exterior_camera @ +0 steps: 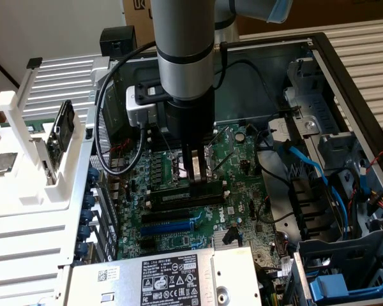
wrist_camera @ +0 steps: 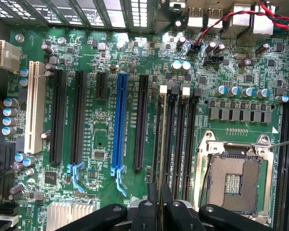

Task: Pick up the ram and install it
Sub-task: 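Insert the ram into the slot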

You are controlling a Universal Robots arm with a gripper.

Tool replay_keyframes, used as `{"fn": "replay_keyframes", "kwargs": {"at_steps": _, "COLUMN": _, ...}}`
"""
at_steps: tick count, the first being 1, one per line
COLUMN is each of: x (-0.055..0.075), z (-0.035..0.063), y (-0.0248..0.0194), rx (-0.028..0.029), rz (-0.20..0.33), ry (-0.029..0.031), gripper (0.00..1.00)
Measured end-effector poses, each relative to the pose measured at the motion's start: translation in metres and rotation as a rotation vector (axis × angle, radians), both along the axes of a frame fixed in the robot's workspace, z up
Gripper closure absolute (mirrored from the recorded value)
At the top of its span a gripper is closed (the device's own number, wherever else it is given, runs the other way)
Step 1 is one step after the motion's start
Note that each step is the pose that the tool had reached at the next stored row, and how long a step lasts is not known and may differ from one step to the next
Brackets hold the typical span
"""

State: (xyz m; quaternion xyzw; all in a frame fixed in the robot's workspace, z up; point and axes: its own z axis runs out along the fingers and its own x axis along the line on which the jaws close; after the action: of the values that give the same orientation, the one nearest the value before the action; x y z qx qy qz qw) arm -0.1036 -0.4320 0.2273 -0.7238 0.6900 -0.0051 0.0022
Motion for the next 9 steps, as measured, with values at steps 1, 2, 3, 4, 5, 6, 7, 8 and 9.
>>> {"fn": "replay_keyframes", "kwargs": {"at_steps": 1, "x": -0.0001, "z": 0.0, "y": 0.0, "rx": 0.0, "rz": 0.0, "ry": 0.0, "gripper": 0.87}}
{"fn": "replay_keyframes", "kwargs": {"at_steps": 2, "x": -0.0002, "z": 0.0, "y": 0.0, "rx": 0.0, "rz": 0.0, "ry": 0.0, "gripper": 0.87}}
{"fn": "replay_keyframes", "kwargs": {"at_steps": 3, "x": -0.0002, "z": 0.0, "y": 0.0, "rx": 0.0, "rz": 0.0, "ry": 0.0, "gripper": 0.87}}
{"fn": "replay_keyframes", "kwargs": {"at_steps": 4, "x": -0.0003, "z": 0.0, "y": 0.0, "rx": -0.0001, "rz": 0.0, "ry": 0.0, "gripper": 0.87}}
{"fn": "replay_keyframes", "kwargs": {"at_steps": 5, "x": -0.0002, "z": 0.0, "y": 0.0, "rx": 0.0, "rz": 0.0, "ry": -0.0001, "gripper": 0.87}}
{"fn": "replay_keyframes", "kwargs": {"at_steps": 6, "x": -0.0003, "z": 0.0, "y": 0.0, "rx": 0.0, "rz": 0.0, "ry": -0.0002, "gripper": 0.87}}
{"fn": "replay_keyframes", "kwargs": {"at_steps": 7, "x": -0.0003, "z": 0.0, "y": -0.0001, "rx": 0.0, "rz": -0.001, "ry": -0.0003, "gripper": 0.87}}
{"fn": "replay_keyframes", "kwargs": {"at_steps": 8, "x": -0.0003, "z": 0.0, "y": -0.0002, "rx": -0.0001, "rz": -0.001, "ry": -0.0006, "gripper": 0.87}}
{"fn": "replay_keyframes", "kwargs": {"at_steps": 9, "x": -0.0003, "z": 0.0, "y": -0.0003, "rx": 0.0, "rz": -0.002, "ry": -0.0008, "gripper": 0.87}}
